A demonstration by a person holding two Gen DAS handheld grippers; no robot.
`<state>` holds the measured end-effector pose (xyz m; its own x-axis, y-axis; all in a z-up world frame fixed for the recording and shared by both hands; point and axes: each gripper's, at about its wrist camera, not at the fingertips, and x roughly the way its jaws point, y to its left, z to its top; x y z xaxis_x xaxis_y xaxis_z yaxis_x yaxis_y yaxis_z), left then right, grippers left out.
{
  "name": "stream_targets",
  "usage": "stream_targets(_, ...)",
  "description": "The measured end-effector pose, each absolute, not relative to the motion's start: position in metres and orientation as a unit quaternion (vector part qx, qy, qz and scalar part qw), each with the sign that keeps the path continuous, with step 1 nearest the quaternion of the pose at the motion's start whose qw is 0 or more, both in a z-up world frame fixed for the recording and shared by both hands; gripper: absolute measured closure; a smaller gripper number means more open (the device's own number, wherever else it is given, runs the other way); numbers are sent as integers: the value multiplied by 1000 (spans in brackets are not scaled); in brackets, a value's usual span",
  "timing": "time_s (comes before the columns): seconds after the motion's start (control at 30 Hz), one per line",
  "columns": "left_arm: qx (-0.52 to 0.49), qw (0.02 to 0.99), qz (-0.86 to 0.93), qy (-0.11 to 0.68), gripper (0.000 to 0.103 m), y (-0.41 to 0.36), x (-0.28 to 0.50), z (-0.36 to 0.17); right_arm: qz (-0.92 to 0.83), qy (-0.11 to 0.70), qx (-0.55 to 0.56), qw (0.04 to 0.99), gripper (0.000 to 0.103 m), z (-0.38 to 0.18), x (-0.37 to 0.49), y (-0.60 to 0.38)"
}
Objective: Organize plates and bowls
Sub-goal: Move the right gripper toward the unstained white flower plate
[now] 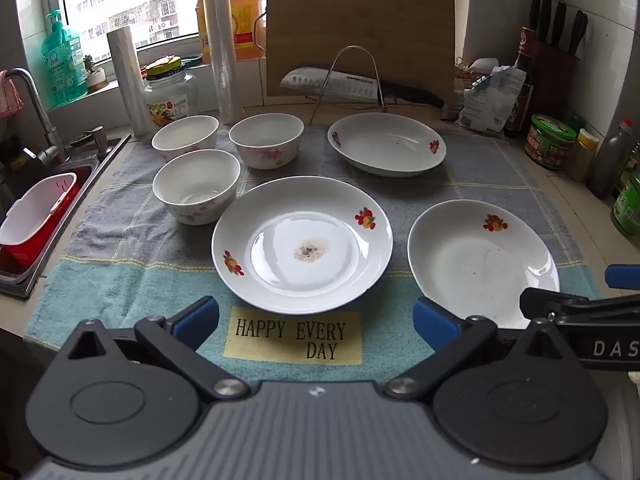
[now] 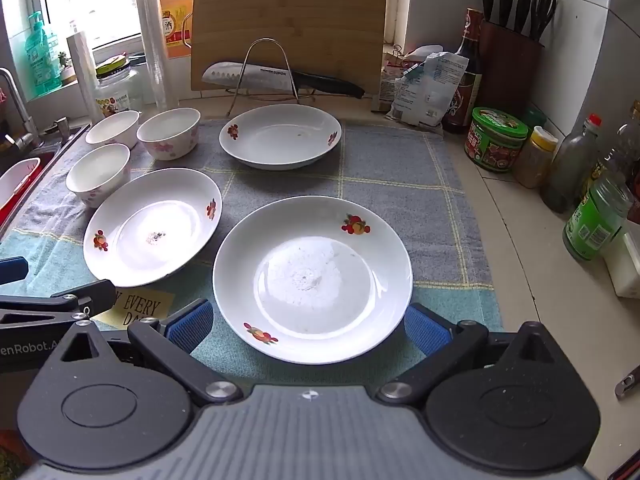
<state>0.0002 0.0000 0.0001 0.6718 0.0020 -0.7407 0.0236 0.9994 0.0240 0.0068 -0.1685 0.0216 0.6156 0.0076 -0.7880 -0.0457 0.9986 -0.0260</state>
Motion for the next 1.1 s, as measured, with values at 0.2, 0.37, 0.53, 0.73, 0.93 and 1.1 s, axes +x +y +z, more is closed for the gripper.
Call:
stream_targets(0.2, 14, 915, -7, 402, 1, 0, -1, 0, 17, 437, -19, 899, 0, 23, 5, -167)
stream_targets(0.37, 15, 917, -9, 399, 1, 3, 0, 1, 17, 435, -17, 900, 0, 24, 3, -169)
stream_targets(0.53, 15, 918, -7, 397, 1, -1, -1, 4, 16, 434, -17, 901, 0, 25, 4, -169)
stream_targets(0.73, 16, 918, -8, 396, 1, 0, -2, 5, 16, 433, -17, 901, 0, 25, 3, -169)
stream_targets(0.93, 16, 918, -6, 396, 1, 1, -3, 6, 18, 432, -18, 901, 0, 26, 3, -169)
stream_targets(1.1, 16, 918, -6, 396, 1, 1, -3, 6, 18, 432, -19, 901, 0, 27, 3, -169)
